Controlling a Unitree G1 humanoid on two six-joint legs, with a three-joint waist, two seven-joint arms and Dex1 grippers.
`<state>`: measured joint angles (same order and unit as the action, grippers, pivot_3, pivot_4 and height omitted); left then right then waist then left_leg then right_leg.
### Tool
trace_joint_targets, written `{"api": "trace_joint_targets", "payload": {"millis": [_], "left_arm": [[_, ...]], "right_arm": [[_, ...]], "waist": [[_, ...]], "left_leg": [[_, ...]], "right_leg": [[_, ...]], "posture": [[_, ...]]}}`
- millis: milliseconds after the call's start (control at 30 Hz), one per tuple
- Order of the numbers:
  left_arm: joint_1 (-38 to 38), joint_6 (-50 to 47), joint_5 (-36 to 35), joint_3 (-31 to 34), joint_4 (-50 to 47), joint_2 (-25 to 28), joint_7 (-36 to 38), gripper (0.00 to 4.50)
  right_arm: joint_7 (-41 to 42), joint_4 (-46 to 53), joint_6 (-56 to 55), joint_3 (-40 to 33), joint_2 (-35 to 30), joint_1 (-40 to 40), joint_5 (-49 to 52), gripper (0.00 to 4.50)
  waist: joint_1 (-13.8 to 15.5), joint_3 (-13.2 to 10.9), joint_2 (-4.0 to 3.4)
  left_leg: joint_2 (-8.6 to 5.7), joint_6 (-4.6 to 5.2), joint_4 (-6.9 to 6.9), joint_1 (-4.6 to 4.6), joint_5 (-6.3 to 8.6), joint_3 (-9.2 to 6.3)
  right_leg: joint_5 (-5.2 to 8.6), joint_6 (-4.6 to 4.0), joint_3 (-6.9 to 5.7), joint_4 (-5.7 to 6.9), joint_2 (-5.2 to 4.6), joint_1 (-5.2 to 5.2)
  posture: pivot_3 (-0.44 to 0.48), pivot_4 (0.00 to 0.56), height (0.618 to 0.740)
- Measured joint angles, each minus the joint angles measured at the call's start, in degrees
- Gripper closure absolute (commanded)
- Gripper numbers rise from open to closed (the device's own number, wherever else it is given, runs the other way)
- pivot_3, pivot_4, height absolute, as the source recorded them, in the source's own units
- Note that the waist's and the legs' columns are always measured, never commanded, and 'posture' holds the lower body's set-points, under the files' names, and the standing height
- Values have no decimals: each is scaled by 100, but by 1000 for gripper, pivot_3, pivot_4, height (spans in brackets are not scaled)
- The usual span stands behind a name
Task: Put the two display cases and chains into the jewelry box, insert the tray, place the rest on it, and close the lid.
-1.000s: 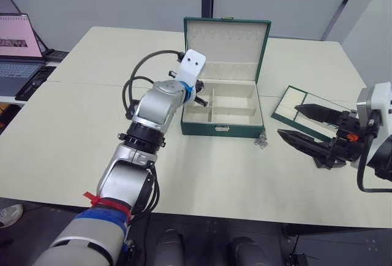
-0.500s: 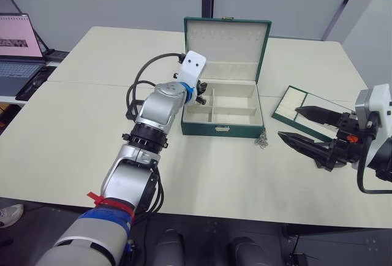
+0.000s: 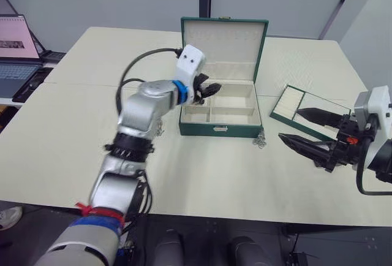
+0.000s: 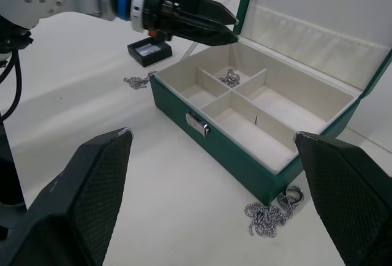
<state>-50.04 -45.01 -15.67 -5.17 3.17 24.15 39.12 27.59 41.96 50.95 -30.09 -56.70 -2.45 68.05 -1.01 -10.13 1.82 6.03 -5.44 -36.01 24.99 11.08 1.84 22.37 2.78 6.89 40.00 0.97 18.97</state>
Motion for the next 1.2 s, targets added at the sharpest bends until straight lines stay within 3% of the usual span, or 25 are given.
{"api": "trace_joint_targets", "payload": {"millis": [100, 167, 333, 533, 733, 867, 1033, 1200], "left_arm": [[697, -260, -535, 327, -832, 755, 675, 1874], [1085, -378, -931, 662, -1243, 1052, 1002, 1521], [2228, -756, -1660, 1502, -1997, 1914, 1444, 55], [4365, -534, -2038, 2670, -2511, 2338, 1908, 23], [6100, 97, -2191, 3677, -2557, 2671, 2917, 23], [6436, 634, -2110, 4070, -2169, 2752, 3250, 23], [6438, 1258, -1970, 4102, -1866, 2729, 3270, 23], [5675, 904, -1995, 3795, -1949, 2730, 2464, 23]], "right_arm": [[-63, 204, -8, 41, 118, 287, 39, 0], [-110, 328, -11, 52, 192, 519, 86, 0], [-283, 751, -64, 132, 449, 1110, 122, 0], [-239, 1179, -243, 235, 680, 2080, -217, 0], [154, 1273, -605, 232, 850, 2882, -845, 0], [370, 1275, -786, 228, 936, 3179, -1085, 0], [495, 1278, -923, 226, 969, 3291, -1262, 0], [496, 1276, -926, 233, 851, 2935, -1209, 0]], "waist": [[-21, 0, 0], [-33, 0, 0], [-47, 0, 0], [-56, 0, 1], [-66, 4, 3], [-69, 6, 5], [-68, 13, 15], [-66, 16, 18]], "left_leg": [[1, 0, -5, 0, 0, -4], [0, 0, -10, -2, 0, -8], [-1, 3, -10, -19, 2, -24], [-1, 13, -7, -22, 8, -34], [-2, 21, -5, -28, 13, -38], [-8, 22, -5, -28, 14, -38], [-7, 23, -3, -28, 14, -39], [-8, 23, -4, -28, 14, -40]], "right_leg": [[0, 0, -4, -2, -2, -6], [1, 1, -10, -4, -3, -15], [3, 5, -22, -8, -4, -39], [5, 7, -31, -16, -6, -48], [6, 5, -38, -16, -7, -54], [7, 5, -38, -20, -14, -55], [7, 4, -39, -20, -13, -55], [7, 4, -39, -18, -13, -56]], "posture": [[0, 150, 737], [0, 150, 737], [0, 150, 737], [0, 150, 737], [0, 150, 737], [0, 150, 737], [0, 150, 737], [0, 150, 737]]}}
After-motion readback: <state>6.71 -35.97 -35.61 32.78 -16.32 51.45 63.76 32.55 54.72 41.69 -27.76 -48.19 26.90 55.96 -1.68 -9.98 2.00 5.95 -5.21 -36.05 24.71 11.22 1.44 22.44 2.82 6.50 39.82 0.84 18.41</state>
